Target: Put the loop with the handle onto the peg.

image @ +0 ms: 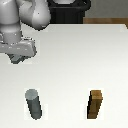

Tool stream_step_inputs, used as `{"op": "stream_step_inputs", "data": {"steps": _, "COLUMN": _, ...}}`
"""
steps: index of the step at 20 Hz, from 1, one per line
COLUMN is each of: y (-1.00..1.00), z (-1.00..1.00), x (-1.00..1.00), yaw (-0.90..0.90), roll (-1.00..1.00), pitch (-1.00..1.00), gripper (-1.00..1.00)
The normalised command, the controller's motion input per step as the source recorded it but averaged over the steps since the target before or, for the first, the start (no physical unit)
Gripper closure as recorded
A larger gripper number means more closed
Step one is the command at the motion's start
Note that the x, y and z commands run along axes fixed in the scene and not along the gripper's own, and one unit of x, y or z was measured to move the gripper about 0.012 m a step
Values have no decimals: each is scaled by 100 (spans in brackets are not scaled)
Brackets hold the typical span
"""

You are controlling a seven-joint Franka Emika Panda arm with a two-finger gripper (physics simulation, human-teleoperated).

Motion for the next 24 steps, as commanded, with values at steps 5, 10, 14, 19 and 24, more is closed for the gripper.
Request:
{"op": "stream_step_inputs", "data": {"steps": 5, "y": 0, "z": 20, "x": 0, "yaw": 0, "roll": 0, "pitch": 0, "gripper": 100}}
{"op": "stream_step_inputs", "data": {"steps": 10, "y": 0, "z": 80, "x": 0, "yaw": 0, "roll": 0, "pitch": 0, "gripper": 100}}
{"op": "stream_step_inputs", "data": {"steps": 14, "y": 0, "z": 100, "x": 0, "yaw": 0, "roll": 0, "pitch": 0, "gripper": 100}}
{"op": "stream_step_inputs", "data": {"steps": 19, "y": 0, "z": 40, "x": 0, "yaw": 0, "roll": 0, "pitch": 0, "gripper": 100}}
{"op": "stream_step_inputs", "data": {"steps": 24, "y": 0, "z": 0, "x": 0, "yaw": -33, "roll": 0, "pitch": 0, "gripper": 100}}
